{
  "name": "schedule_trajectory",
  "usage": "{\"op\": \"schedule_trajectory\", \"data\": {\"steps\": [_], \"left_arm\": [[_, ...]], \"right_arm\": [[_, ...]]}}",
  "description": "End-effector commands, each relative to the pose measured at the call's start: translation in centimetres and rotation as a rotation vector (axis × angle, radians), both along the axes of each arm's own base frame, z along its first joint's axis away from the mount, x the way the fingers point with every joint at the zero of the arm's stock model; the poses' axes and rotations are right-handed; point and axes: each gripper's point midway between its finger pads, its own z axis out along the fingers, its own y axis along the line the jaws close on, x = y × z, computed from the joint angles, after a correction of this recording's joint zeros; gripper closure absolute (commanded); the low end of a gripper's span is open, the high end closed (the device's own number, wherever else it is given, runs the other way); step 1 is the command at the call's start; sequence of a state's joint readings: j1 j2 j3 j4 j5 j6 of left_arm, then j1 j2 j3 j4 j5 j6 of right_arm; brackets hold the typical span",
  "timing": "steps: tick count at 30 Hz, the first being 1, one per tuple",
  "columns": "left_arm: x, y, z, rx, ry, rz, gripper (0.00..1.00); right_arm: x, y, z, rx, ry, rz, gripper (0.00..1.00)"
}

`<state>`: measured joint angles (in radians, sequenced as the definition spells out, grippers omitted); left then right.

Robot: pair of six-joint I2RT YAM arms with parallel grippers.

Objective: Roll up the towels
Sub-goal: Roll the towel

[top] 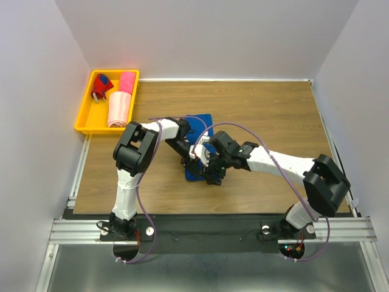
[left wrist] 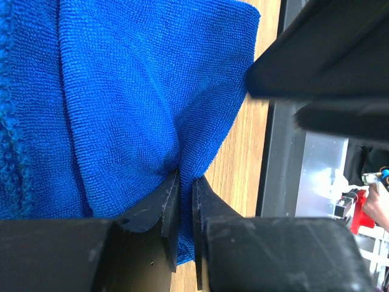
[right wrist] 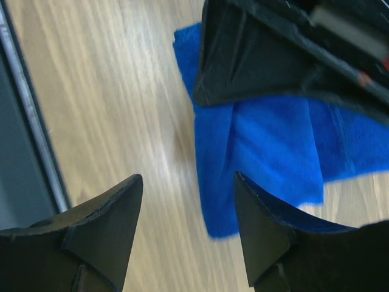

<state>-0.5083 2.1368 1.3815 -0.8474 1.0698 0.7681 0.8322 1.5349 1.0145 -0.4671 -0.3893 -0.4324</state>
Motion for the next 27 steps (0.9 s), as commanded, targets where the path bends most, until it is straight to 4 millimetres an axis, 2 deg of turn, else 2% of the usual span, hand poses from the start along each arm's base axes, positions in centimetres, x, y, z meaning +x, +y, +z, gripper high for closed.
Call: {"op": "schedule_trajectory", "data": {"steps": [1, 2, 9, 13, 14, 16, 17, 20, 21, 24, 27], "left_arm": [[1.0, 1.7, -3.1, 0.105, -0.071, -0.031, 1.0], [0.9, 1.7, -3.1, 0.105, -0.069, -0.028, 1.0], [1.4, 1.7, -2.7, 0.08, -0.091, -0.012, 0.98], [1.7, 1.7, -1.8, 0.061, -0.124, -0.004, 0.98], [1.7, 1.6, -1.7, 0.058, -0.129, -0.004, 0.96], [1.8, 1.7, -0.8, 0.048, -0.146, -0.001, 0.91], [2.0, 1.7, -0.4, 0.044, -0.151, 0.007, 0.85], [2.3, 1.7, 2.1, 0.007, -0.193, 0.025, 0.74], [2.5, 1.7, 3.6, -0.014, -0.225, 0.029, 0.72], [3.0, 2.1, 6.0, -0.035, -0.297, 0.053, 0.66], [3.6, 3.3, 7.4, -0.008, -0.384, 0.067, 0.61]], "right_arm": [[2.3, 2.6, 0.2, 0.074, -0.122, 0.011, 0.33], [2.3, 2.7, 0.0, 0.077, -0.126, 0.019, 0.33], [1.5, 2.5, -4.6, 0.011, -0.062, 0.045, 0.37], [0.8, 2.7, -5.9, 0.013, -0.017, 0.057, 0.64], [0.7, 2.6, -6.1, 0.01, -0.009, 0.054, 0.79], [0.1, 2.8, -5.9, 0.028, 0.03, 0.051, 0.91], [-0.3, 2.9, -5.6, 0.044, 0.047, 0.05, 1.0], [-1.9, 2.9, -4.8, 0.071, 0.132, 0.049, 0.99], [-2.6, 2.9, -4.6, 0.08, 0.174, 0.058, 0.99], [-4.1, 2.6, -4.6, 0.088, 0.281, 0.066, 0.99], [-4.7, 2.1, -4.6, 0.109, 0.42, 0.042, 1.0]]}}
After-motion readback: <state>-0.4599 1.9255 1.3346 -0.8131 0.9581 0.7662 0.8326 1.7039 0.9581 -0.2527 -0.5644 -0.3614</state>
